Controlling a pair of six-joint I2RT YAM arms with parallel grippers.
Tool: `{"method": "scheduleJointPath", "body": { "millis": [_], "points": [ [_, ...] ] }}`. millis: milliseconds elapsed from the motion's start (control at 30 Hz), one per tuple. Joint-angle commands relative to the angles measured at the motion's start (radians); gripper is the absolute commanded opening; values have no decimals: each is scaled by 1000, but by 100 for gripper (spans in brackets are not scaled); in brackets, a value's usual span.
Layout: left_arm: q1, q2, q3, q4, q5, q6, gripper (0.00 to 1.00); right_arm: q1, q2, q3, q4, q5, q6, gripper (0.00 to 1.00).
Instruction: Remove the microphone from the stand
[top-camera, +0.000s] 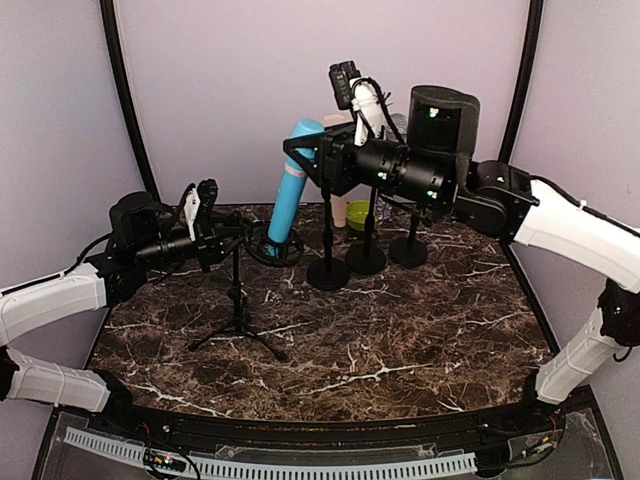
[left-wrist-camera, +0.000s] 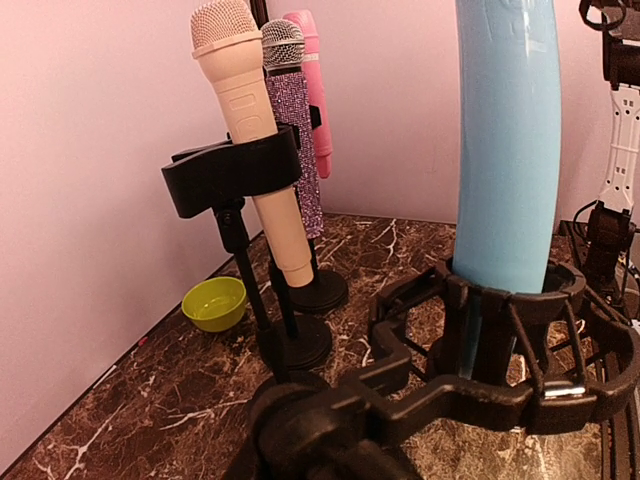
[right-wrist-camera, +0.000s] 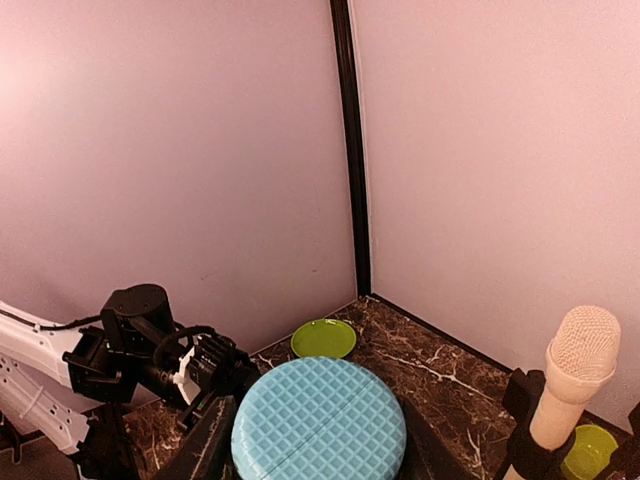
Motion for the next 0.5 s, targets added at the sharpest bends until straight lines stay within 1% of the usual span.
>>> {"method": "scheduleJointPath", "body": {
  "millis": [0,67,200,333,433,467],
  "points": [
    [-7,-91,-94,19,-31,18,15,-34,-85,99,-72,60,-6,0],
    [-7,-121,-127,6,-32,25,25,-50,-111,116,-178,79,36,0],
    [-6,-168,-163,-10,-40,35,33,-75,-196,72,-367,176,134,0],
    [-7,-196,-179,-32,-18,73,43,-124,-325,-54,-519,269,265,0],
    [-6,-215,-184,-66,-11,94,52,-196,-405,-193,-602,275,352,0],
    [-7,-221,-185,-76,-5,100,55,-244,-427,-242,-612,264,376,0]
  ]
}}
